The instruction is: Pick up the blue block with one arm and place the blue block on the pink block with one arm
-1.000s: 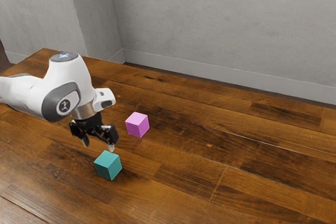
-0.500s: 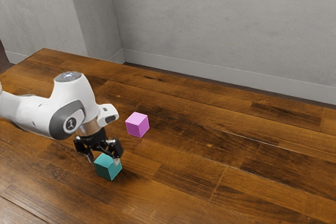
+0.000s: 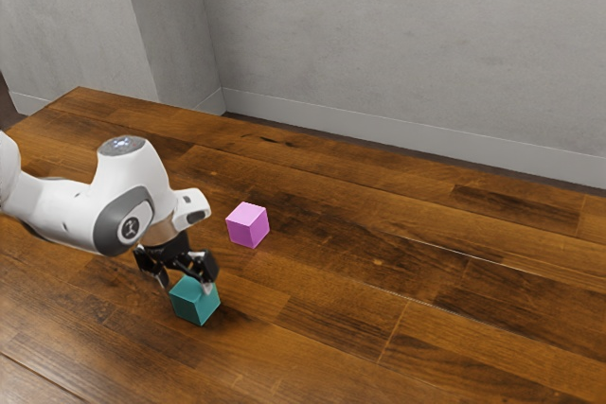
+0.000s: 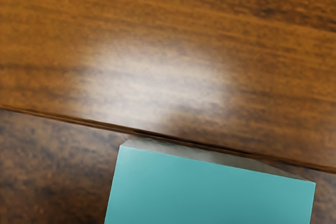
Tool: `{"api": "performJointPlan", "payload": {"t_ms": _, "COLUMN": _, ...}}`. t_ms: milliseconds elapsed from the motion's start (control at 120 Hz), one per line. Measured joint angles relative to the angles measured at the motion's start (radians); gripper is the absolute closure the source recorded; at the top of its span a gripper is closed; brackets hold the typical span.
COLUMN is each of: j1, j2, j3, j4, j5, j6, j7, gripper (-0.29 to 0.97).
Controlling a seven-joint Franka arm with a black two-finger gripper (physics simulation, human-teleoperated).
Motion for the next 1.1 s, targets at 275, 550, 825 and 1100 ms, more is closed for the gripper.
{"api": "performJointPlan", "payload": {"t_ms": 275, "j1": -0.032, "j2": 0.069, "j3": 0.0, "j4": 0.02, "j5": -0.002, "j6": 0.039, "j7": 0.031, "gripper": 0.0}}
{"api": "performJointPlan", "payload": {"t_ms": 550, "j1": -0.029, "j2": 0.068, "j3": 0.0, "j4": 0.017, "j5": -0.005, "j6": 0.059, "j7": 0.049, "gripper": 0.0}}
{"api": "performJointPlan", "payload": {"t_ms": 825, "j1": -0.017, "j2": 0.06, "j3": 0.0, "j4": 0.009, "j5": -0.006, "j6": 0.061, "j7": 0.049, "gripper": 0.14}}
{"api": "performJointPlan", "payload": {"t_ms": 1100, "j1": -0.018, "j2": 0.037, "j3": 0.002, "j4": 0.027, "j5": 0.021, "j6": 0.039, "j7": 0.034, "gripper": 0.28}}
